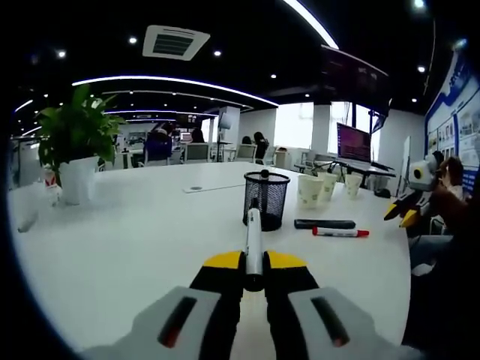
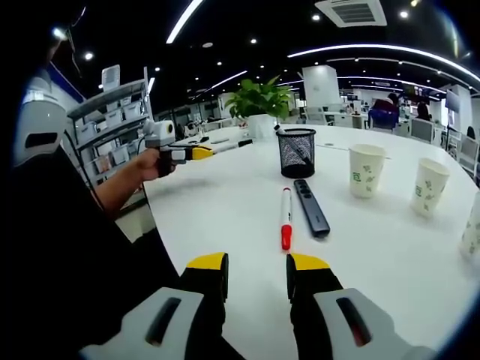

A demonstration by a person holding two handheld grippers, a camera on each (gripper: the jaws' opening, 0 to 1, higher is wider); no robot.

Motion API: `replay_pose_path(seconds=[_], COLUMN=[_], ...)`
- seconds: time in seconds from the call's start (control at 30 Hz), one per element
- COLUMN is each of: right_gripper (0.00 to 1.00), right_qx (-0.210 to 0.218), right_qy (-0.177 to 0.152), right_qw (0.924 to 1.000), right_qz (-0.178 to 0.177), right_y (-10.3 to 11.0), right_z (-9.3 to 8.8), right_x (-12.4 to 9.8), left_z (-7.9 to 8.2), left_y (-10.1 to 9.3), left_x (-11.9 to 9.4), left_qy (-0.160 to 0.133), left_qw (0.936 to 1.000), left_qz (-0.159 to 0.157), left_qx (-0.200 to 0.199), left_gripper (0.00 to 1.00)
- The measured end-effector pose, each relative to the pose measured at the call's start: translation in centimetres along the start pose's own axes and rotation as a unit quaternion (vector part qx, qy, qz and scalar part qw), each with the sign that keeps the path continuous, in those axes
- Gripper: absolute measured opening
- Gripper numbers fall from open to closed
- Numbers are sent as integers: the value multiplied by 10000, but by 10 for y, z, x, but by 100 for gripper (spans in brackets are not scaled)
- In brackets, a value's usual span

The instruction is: Place the scattered laser pointers and whiteboard markers into the pen holder and stack the scattered paper cups together

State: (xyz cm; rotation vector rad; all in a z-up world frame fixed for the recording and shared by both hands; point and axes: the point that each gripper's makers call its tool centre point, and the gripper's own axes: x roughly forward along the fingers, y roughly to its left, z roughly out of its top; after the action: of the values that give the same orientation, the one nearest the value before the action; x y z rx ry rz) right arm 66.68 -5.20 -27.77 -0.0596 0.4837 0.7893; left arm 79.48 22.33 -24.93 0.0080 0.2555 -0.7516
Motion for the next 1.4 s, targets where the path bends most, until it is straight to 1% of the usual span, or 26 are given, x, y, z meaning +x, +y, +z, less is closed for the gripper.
replay_pose_path(seconds=[0.73, 1.4], right_gripper=[34, 34], right_qx=[57, 85], right_qy=[-11, -19], right_qw=[10000, 10000], right_qz=[-15, -33], right_y=[-5, -7], right_z=[-4, -5], right_x=[-1, -3], left_z=[9, 22], left_y=[-3, -6], left_x=[6, 13], left_qy=[-15, -59], left_qw=[10000, 9998], left_qz=[-28, -83], left_qx=[59, 156], left_gripper=[13, 13])
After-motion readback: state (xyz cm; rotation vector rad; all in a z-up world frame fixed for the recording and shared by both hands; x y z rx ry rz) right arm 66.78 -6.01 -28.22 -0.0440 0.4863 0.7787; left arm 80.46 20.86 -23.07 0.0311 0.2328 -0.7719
